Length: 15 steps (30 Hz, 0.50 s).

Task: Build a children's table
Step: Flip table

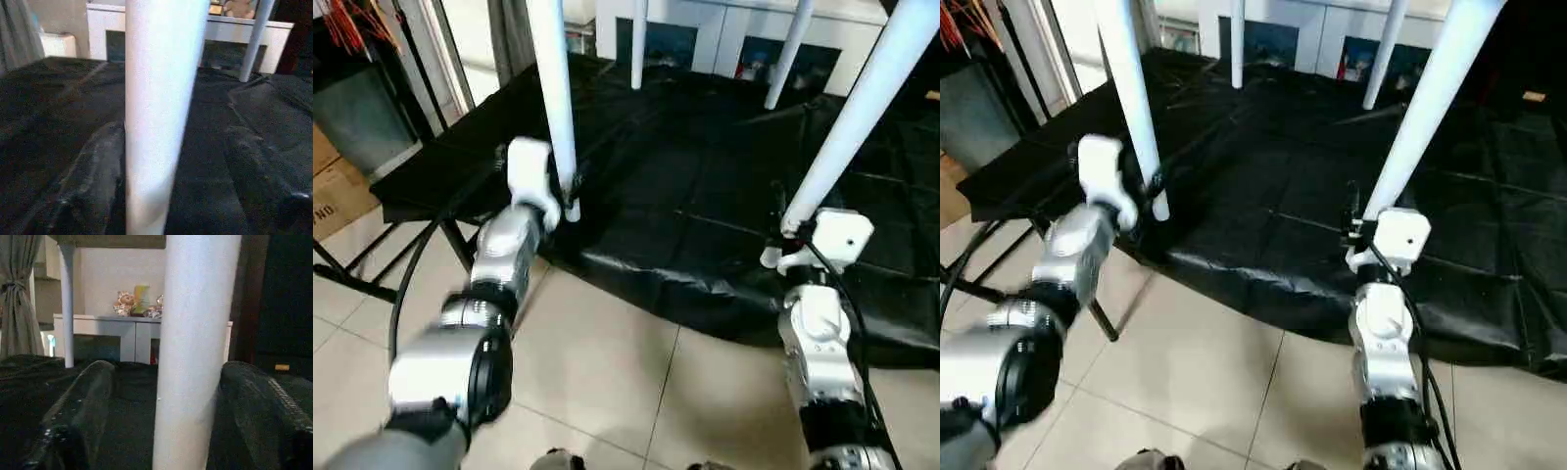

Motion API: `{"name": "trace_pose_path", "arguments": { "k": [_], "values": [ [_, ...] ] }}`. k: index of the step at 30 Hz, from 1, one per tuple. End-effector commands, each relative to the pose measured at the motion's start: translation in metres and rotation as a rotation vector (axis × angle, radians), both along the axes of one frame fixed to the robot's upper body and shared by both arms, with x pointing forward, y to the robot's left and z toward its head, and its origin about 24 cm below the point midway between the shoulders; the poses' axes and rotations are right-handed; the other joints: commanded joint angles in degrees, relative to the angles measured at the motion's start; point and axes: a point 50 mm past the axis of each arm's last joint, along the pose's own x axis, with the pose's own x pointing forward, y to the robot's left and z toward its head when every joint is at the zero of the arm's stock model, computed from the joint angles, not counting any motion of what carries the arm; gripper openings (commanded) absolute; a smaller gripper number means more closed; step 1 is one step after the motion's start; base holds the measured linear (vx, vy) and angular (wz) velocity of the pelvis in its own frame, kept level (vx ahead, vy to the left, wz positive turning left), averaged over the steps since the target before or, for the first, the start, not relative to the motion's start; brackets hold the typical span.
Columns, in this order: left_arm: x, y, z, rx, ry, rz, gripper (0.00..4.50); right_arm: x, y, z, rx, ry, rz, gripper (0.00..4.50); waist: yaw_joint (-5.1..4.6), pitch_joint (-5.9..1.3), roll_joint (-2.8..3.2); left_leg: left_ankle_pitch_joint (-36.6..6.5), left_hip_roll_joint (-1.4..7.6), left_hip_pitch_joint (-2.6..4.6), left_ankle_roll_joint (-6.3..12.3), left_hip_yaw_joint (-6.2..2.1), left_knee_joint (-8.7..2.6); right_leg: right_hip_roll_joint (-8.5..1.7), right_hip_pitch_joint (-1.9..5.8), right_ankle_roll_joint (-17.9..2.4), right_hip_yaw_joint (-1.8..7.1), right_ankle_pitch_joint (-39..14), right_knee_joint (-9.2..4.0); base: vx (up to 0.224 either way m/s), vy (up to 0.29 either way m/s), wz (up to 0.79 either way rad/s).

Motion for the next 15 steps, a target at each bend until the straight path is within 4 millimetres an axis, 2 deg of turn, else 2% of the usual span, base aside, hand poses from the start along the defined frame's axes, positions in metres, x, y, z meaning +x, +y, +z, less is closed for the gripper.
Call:
{"name": "trace_pose_path", "arguments": {
  "k": [1,3,4,6,7,8,11,13,14,15],
  "values": [
    [-0.003,0.0,0.002,-0.031,-0.045,-0.027,3.85,-0.003,-0.002,0.006,-0.003,-0.016,-0.014,4.07,0.03,-5.14,-0.8,-13.6,2.28,2.92,5.79,-0.92,-5.66,-0.85,2.18,-14.3,0.65,-6.5,-3.03,0.0,0.0,0.0],
    [-0.007,0.001,-0.002,-0.037,-0.06,-0.034,3.91,-0.005,-0.002,0.008,-0.013,-0.013,-0.013,4.17,-0.06,-5.12,-0.62,-14.3,2.27,2.94,5.39,-0.99,-5.81,-0.73,2.1,-13.7,0.63,-7.4,-3.07,0.0,0.0,0.0],
    [-0.009,0.002,-0.004,-0.038,-0.065,-0.036,4.03,-0.006,-0.003,0.008,-0.014,-0.012,-0.013,4.27,-0.13,-5.07,-1.05,-15.1,2.32,2.91,5.14,-0.96,-5.89,-0.75,2.06,-13.2,0.67,-8.4,-3.25,0.0,0.0,0.0],
    [-0.014,0.006,-0.008,-0.063,-0.082,-0.02,4.29,-0.012,-0.002,0.007,-0.007,0.0,0.002,4.31,0.06,-4.99,-0.88,-15.9,2.35,2.92,4.61,-1.01,-6.01,-0.92,1.95,-12.5,0.73,-9.8,-3.37,0.0,0.0,0.0],
    [-0.017,0.009,-0.011,-0.078,-0.094,-0.013,4.35,-0.015,-0.001,0.007,-0.005,0.008,0.014,4.31,0.1,-5.0,-0.86,-15.8,2.38,2.92,4.56,-1.05,-6.03,-0.92,2.02,-12.3,0.75,-9.8,-3.37,0.0,0.0,0.0],
    [-0.021,0.011,-0.013,-0.094,-0.107,-0.003,4.39,-0.019,0.0,0.006,-0.007,0.012,0.022,4.31,0.01,-4.88,-0.98,-16.2,2.39,2.62,4.52,-1.09,-6.21,-0.88,2.14,-11.8,0.77,-10.1,-3.44,0.0,0.0,0.0],
    [-0.033,0.016,-0.021,-0.137,-0.136,0.018,4.39,-0.031,0.003,0.005,-0.005,0.018,0.059,4.31,0.18,-5.1,-0.86,-15.4,2.51,2.73,5.09,-1.04,-6.21,-0.94,2.33,-11.8,0.81,-8.2,-3.4,0.0,0.0,0.0],
    [-0.055,0.014,-0.033,-0.17,-0.138,0.025,4.39,-0.044,0.003,0.004,-0.032,0.046,0.086,4.31,0.25,-4.97,-0.61,-15.4,2.93,2.57,5.3,-1.2,-6.48,-1.06,2.57,-12.1,0.85,-8.0,-3.43,0.0,0.0,0.0],
    [-0.069,0.011,-0.04,-0.171,-0.117,0.03,4.39,-0.05,0.001,0.002,-0.03,0.074,0.092,4.31,0.05,-4.63,-0.8,-17.1,3.0,2.46,5.24,-1.01,-6.63,-0.84,2.35,-11.7,0.86,-9.7,-3.72,0.0,0.0,0.0],
    [-0.079,0.008,-0.044,-0.163,-0.104,0.025,4.39,-0.054,0.0,0.0,-0.022,0.101,0.103,4.31,0.1,-4.6,-0.85,-18.1,3.2,2.51,5.08,-1.13,-6.76,-0.86,2.35,-11.2,0.93,-11.0,-3.91,0.0,0.0,0.0]
  ]
}}
